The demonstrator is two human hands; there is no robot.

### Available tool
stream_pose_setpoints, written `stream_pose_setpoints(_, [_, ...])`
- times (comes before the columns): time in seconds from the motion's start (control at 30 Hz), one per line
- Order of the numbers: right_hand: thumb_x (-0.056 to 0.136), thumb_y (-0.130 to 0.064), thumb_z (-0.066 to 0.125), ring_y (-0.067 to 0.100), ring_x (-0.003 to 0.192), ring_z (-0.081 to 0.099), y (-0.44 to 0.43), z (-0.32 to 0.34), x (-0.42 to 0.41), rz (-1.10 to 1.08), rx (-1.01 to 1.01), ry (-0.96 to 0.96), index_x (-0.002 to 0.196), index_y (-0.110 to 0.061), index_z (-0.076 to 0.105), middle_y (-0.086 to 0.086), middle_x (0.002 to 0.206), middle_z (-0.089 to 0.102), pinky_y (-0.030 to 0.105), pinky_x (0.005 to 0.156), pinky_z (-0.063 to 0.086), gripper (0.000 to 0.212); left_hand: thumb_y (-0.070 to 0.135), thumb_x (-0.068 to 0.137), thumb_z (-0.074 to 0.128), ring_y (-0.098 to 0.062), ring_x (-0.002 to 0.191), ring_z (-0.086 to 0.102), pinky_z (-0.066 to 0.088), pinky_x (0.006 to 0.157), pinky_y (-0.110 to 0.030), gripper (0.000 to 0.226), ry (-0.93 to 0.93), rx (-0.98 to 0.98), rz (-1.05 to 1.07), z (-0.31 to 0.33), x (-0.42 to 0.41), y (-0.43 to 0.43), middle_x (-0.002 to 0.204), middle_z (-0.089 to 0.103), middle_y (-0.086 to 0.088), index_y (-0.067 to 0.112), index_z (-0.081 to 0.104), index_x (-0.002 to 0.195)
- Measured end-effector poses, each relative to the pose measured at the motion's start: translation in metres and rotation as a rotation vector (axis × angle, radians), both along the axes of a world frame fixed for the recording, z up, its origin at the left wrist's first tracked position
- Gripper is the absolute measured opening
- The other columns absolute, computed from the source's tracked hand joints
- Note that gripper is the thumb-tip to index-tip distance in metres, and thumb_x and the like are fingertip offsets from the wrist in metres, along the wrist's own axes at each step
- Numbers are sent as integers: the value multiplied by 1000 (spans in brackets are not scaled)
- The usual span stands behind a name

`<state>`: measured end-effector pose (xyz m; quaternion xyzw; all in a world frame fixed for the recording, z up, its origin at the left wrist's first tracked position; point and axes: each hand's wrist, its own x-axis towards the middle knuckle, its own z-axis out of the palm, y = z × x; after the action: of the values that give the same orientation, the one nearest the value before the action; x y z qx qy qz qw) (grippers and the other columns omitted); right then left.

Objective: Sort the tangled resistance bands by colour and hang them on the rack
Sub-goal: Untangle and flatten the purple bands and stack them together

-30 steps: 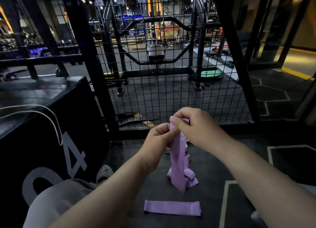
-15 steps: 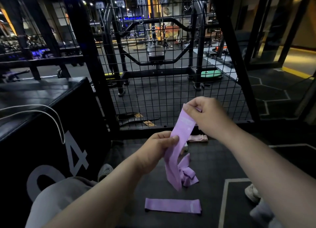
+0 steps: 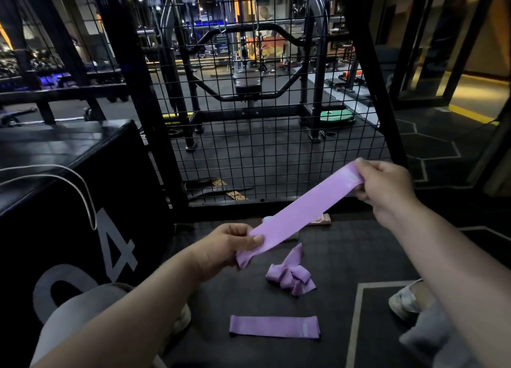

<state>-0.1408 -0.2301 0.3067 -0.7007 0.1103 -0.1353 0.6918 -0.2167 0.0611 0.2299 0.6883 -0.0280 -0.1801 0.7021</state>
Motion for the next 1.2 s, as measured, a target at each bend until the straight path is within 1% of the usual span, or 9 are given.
stream_pose_setpoints(0.07, [100,-24,60,7,43,52,-7,-14,5,-22,19,42,92,-8,65,8,73,62,21,39,36,18,27,77,81,-19,43,45,31,45,-23,26,33,50,77,-6,6,13,58,52,-12,14,60,69])
stream_pose_setpoints(0.27, [98,-27,63,20,63,58,-5,-63,21,5,-7,176,87,-15,66,11,79,68,26,47,35,17,16,91,71,-16,50,53,37,44,-19,18,195,5,380,-35,27,34,63,50,-8,12,57,81])
stream_pose_setpoints(0.4, [98,-28,64,19,55,51,2,-102,27,21,-29,291,89,-13,68,9,69,66,25,49,31,17,12,94,69,-14,48,53,38,42,-17,8,286,70,487,-64,34,38,66,58,-8,5,65,95])
stream_pose_setpoints(0.6, [98,-22,64,20,58,54,-2,-171,27,75,-127,509,96,-5,69,11,68,67,23,48,34,18,11,97,65,-18,49,53,40,41,-18,10,381,150,562,-110,48,39,68,58,-13,2,64,95])
stream_pose_setpoints(0.77, [97,-18,64,24,61,58,-9,-225,13,175,-290,723,91,-3,68,13,66,65,24,51,35,17,13,97,64,-22,51,55,43,45,-23,16,461,336,568,-155,59,40,68,58,-16,3,63,85])
stream_pose_setpoints(0.97, [97,-15,63,16,44,57,1,-286,2,287,-559,768,91,1,69,13,63,61,16,37,38,18,11,95,62,-23,44,50,41,38,-21,18,570,530,578,-227,66,40,62,55,-16,-7,64,97])
stream_pose_setpoints(1.03, [94,-18,65,24,64,65,4,-307,4,312,-685,746,87,0,71,17,76,69,23,59,53,20,7,92,62,-26,49,54,42,39,-23,23,611,556,563,-250,67,40,71,58,-19,-13,65,105])
stream_pose_setpoints(1.1, [93,-25,65,30,82,69,6,-327,7,333,-732,800,87,-8,72,14,86,72,41,82,57,19,5,93,62,-27,63,60,49,48,-28,27,648,573,544,-273,69,41,79,60,-16,-9,65,115])
stream_pose_setpoints(1.2, [94,-28,64,30,87,71,14,-353,15,355,-748,859,91,-11,72,12,90,73,46,85,58,19,8,96,58,-24,80,62,57,68,-33,31,688,630,511,-299,72,44,88,62,-9,-3,63,124])
